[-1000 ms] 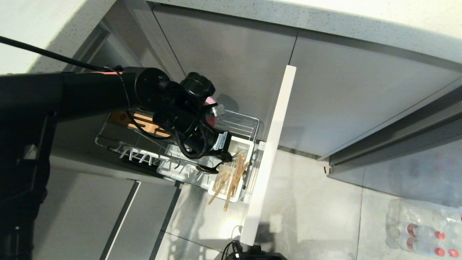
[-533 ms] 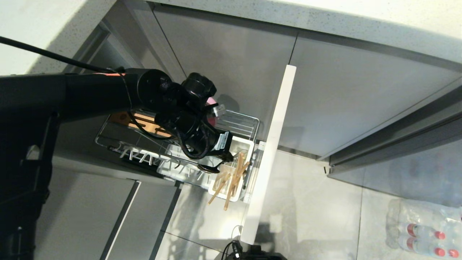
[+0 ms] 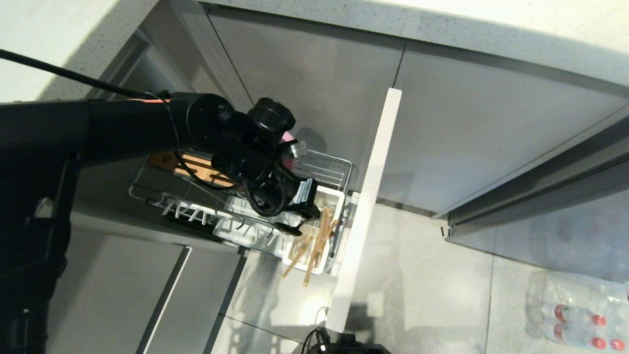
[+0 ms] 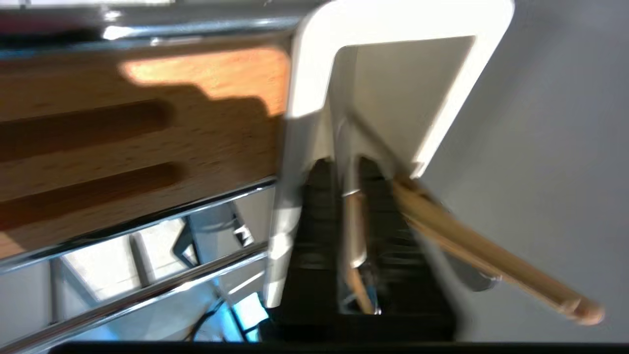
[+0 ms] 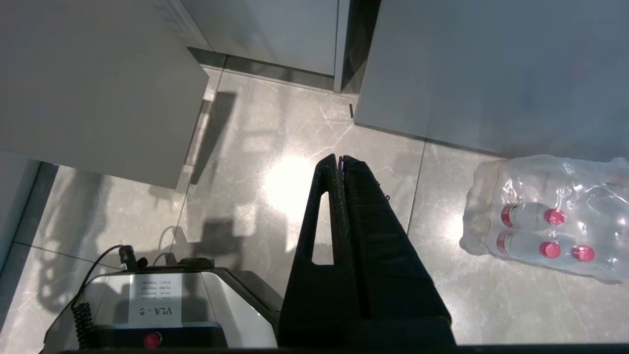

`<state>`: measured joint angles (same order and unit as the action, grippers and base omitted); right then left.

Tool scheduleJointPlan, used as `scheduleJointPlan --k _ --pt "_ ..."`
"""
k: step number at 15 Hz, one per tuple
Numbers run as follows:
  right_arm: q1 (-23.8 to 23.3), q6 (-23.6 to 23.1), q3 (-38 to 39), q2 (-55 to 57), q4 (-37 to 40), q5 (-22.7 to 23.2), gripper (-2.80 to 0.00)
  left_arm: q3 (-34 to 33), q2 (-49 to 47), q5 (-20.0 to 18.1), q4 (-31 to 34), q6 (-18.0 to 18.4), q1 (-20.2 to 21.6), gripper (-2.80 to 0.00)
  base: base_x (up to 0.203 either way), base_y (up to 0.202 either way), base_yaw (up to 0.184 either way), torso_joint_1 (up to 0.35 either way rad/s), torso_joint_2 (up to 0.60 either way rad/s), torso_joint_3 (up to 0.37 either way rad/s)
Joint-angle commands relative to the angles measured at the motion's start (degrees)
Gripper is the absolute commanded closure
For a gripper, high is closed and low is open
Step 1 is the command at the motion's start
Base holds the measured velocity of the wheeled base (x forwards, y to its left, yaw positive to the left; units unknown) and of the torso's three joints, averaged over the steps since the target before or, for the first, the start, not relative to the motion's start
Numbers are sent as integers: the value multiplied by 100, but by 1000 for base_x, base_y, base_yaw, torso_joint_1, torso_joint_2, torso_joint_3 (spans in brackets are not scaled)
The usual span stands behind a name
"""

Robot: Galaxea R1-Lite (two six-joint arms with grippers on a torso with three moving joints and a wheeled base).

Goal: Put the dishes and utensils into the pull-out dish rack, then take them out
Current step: Pick up the spoon and place it in the cupboard, then pick up the plate and place it in the cupboard

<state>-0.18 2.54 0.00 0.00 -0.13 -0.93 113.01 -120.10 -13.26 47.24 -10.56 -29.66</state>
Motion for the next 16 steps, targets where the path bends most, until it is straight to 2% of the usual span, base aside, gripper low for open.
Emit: scheduleJointPlan --k 1,11,16 --pt "1 1 0 8 3 5 0 2 13 16 22 -8 4 -280 0 0 0 0 0 0" --pt "1 2 0 8 0 1 0 2 280 111 -22 -112 -5 -280 0 0 0 0 0 0" --pt "1 1 0 0 -2 -2 0 2 329 104 -40 -342 -154 -280 0 0 0 0 0 0"
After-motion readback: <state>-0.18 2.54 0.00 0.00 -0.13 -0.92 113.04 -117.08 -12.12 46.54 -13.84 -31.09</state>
